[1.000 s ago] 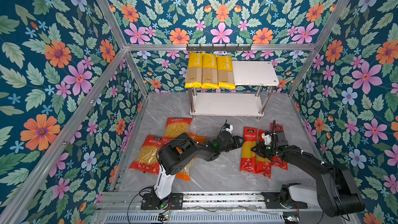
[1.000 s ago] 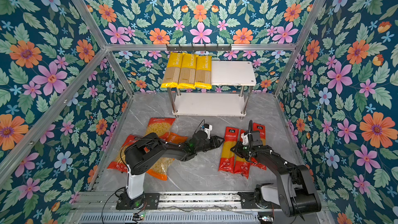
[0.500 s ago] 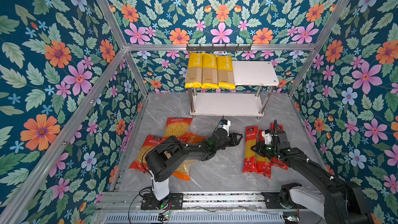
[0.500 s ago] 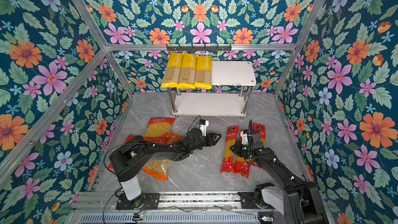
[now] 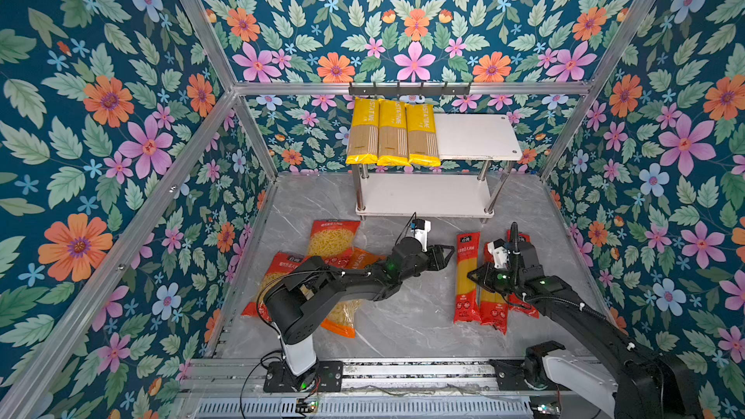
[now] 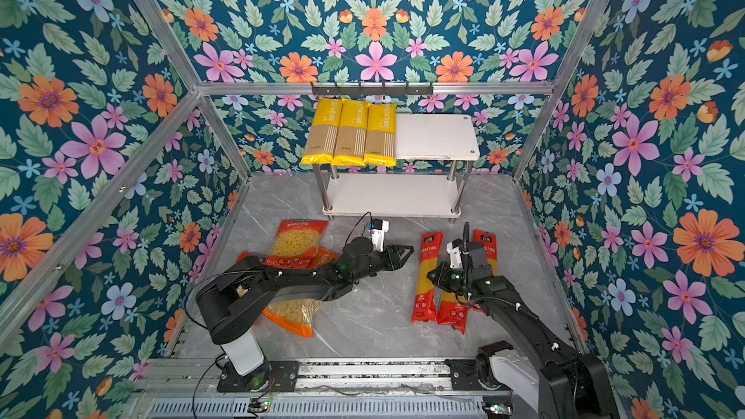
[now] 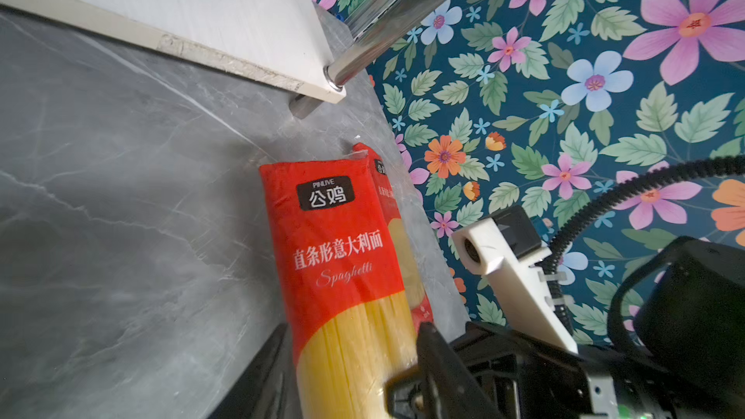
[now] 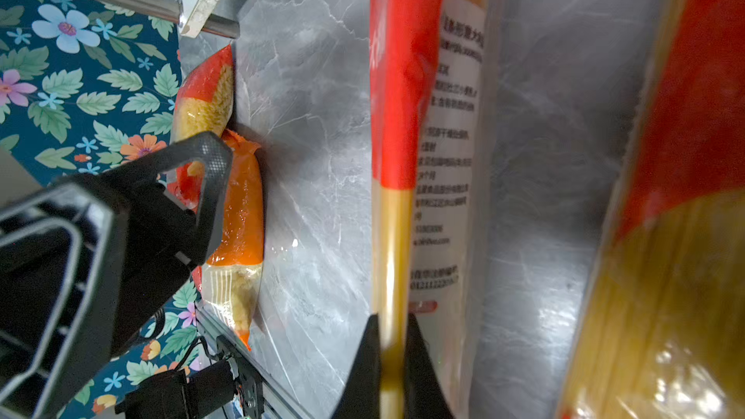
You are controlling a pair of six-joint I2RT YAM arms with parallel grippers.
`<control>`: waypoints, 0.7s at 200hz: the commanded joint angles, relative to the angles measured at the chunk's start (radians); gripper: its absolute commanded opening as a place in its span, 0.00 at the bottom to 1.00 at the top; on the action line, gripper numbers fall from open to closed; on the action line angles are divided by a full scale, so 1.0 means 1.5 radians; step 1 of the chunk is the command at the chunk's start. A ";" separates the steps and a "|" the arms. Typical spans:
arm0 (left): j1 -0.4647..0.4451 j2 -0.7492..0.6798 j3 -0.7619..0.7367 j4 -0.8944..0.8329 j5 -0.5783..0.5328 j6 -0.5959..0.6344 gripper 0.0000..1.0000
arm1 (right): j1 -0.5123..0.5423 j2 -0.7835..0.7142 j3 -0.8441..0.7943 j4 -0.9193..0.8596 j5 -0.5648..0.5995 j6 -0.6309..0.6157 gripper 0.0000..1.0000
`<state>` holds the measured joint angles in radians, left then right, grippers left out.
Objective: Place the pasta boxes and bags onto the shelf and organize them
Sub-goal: 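Grasp the nearest red spaghetti pack with the right gripper while the left approaches, then lift the red pack upright with the right gripper while the left grips its top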
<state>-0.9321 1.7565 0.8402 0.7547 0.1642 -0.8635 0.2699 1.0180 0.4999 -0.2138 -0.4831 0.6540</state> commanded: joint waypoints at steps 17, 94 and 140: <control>0.019 -0.045 -0.023 0.019 0.002 0.038 0.53 | 0.032 -0.013 0.020 0.042 0.004 -0.011 0.00; 0.083 -0.197 -0.095 -0.018 0.025 0.132 0.65 | 0.090 -0.085 0.056 0.030 0.006 -0.091 0.00; 0.110 -0.286 -0.146 -0.027 0.041 0.180 0.77 | 0.128 -0.095 0.063 0.089 -0.019 -0.102 0.00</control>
<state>-0.7837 1.3655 0.6430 0.7212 0.1997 -0.6571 0.4557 0.8860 0.5930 -0.2295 -0.4732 0.5255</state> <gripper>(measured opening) 0.757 0.090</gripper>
